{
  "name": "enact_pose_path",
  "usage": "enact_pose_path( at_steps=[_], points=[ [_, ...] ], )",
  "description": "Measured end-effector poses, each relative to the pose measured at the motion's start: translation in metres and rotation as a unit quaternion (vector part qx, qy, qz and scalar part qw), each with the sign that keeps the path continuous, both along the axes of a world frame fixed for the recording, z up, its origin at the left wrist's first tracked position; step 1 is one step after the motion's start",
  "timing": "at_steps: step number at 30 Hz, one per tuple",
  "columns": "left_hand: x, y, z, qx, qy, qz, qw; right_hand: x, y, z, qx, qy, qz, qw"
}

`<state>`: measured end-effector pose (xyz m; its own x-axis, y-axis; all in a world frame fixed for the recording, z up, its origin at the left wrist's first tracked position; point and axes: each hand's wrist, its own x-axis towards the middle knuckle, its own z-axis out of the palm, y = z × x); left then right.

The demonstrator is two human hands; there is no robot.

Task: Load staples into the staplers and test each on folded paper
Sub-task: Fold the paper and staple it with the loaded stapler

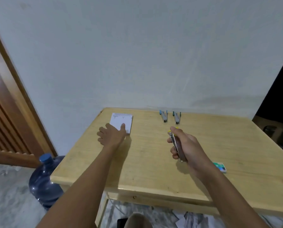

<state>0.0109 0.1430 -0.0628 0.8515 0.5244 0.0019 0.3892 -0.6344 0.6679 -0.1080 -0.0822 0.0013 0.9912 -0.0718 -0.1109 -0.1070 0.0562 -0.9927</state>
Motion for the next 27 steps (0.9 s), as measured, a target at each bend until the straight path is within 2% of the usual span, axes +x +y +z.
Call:
enact_pose_path(
  at_steps=[3, 6, 10, 13, 16, 22, 24, 27],
  points=[
    [0.026, 0.008, -0.003, 0.046, 0.054, -0.006, 0.997, 0.009, -0.006, 0.004, -0.058, 0.001, 0.006, 0.998],
    [0.043, 0.010, -0.002, 0.064, 0.086, -0.018, 0.994, 0.015, -0.015, 0.003, -0.068, -0.013, 0.004, 0.998],
    [0.061, 0.022, 0.004, -0.025, 0.106, -0.022, 0.994, 0.018, -0.018, -0.002, -0.074, -0.029, 0.005, 0.997],
    [0.061, 0.037, 0.003, -0.148, 0.028, -0.051, 0.987, 0.019, -0.016, -0.008, -0.074, -0.036, -0.010, 0.997],
    [0.035, 0.040, 0.015, -0.276, -0.072, -0.113, 0.952, 0.024, -0.012, -0.015, -0.086, -0.042, -0.034, 0.995],
    [-0.042, 0.018, 0.032, -0.485, -0.101, -0.199, 0.846, 0.031, -0.003, -0.014, -0.070, -0.015, -0.053, 0.996],
    [-0.066, 0.004, 0.030, -0.520, -0.093, -0.210, 0.823, 0.030, 0.001, -0.012, -0.059, -0.011, -0.031, 0.998],
    [-0.091, -0.015, 0.026, -0.523, -0.081, -0.220, 0.820, 0.025, 0.007, -0.013, -0.042, -0.017, -0.001, 0.999]
  ],
)
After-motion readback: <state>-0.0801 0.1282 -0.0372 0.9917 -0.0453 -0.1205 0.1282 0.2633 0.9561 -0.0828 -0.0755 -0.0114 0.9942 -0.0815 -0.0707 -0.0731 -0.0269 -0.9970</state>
